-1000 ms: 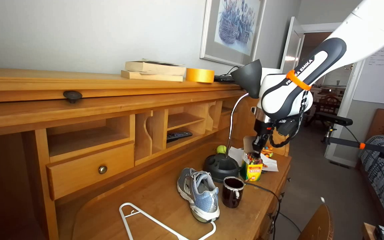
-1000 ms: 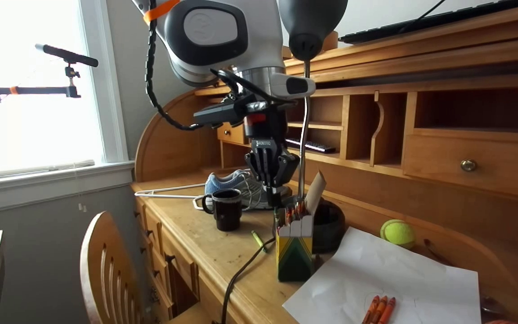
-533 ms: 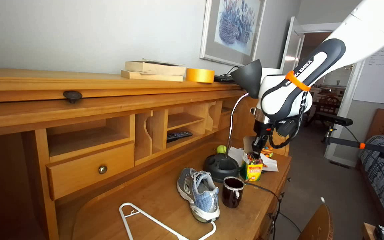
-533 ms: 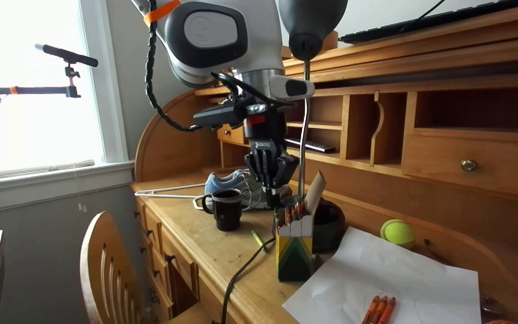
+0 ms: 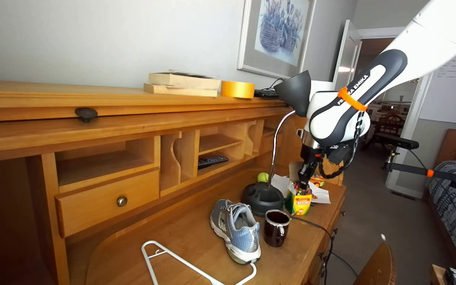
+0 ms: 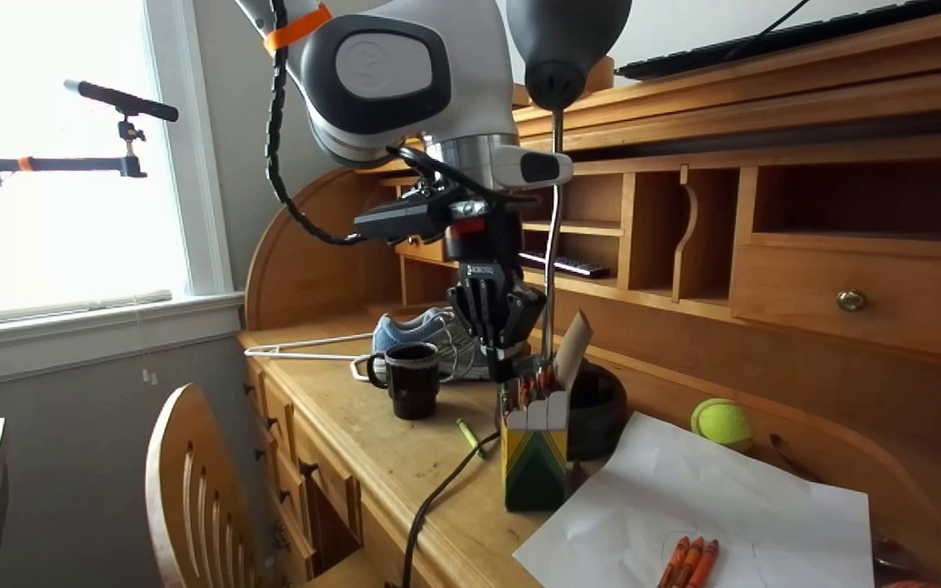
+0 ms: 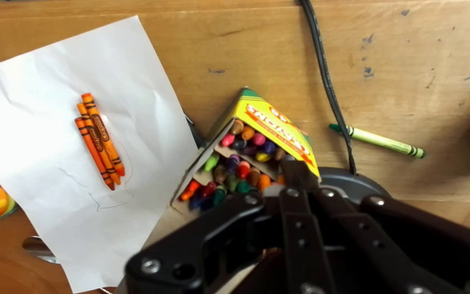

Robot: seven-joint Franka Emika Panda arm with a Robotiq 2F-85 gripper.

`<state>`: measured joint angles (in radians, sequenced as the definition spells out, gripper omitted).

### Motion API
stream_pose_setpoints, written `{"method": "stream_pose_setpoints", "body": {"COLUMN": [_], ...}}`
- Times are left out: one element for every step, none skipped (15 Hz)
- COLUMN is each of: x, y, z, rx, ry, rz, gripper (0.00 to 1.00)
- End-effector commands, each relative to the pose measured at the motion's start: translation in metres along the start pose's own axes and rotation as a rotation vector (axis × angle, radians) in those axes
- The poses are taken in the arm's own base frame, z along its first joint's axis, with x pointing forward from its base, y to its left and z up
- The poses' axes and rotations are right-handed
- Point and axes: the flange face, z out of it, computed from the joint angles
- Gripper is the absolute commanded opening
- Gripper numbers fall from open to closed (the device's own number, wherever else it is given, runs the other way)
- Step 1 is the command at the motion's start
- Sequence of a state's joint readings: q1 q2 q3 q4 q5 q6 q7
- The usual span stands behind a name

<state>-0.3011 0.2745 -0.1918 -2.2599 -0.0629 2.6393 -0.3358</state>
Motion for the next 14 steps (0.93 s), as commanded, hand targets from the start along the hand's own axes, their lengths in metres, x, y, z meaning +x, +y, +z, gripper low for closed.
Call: {"method": "stream_pose_setpoints", "body": {"x": [0.000,0.000,0.000,0.000,0.000,0.001,0.001,0.001,0.001,0.001,0.001,0.001,0.001,0.001], "y": [0.000,-0.001,-0.001,-0.002,-0.003,-0.004,-0.004,-0.005,-0.005,-0.006,-0.006,-0.006,-0.006,-0.005], "z": [0.009,0.011,0.012,0.012,0.012,0.011,0.012,0.013,0.015,0.017,0.020,0.022,0.024,0.024], "rx": [0.002,0.004,0.005,0.008,0.013,0.013,0.016,0.021,0.023,0.025,0.028,0.029,0.029,0.030], "ry": [0.021,0.020,0.021,0.022,0.023,0.027,0.026,0.025,0.022,0.020,0.016,0.013,0.009,0.009], "rz": [0.009,0.009,0.008,0.008,0.008,0.010,0.012,0.014,0.016,0.018,0.021,0.024,0.026,0.027], "gripper": [0.00,0.00,0.00,0.00,0.00,0.00,0.00,0.00,0.00,0.00,0.00,0.00,0.00,0.00]}}
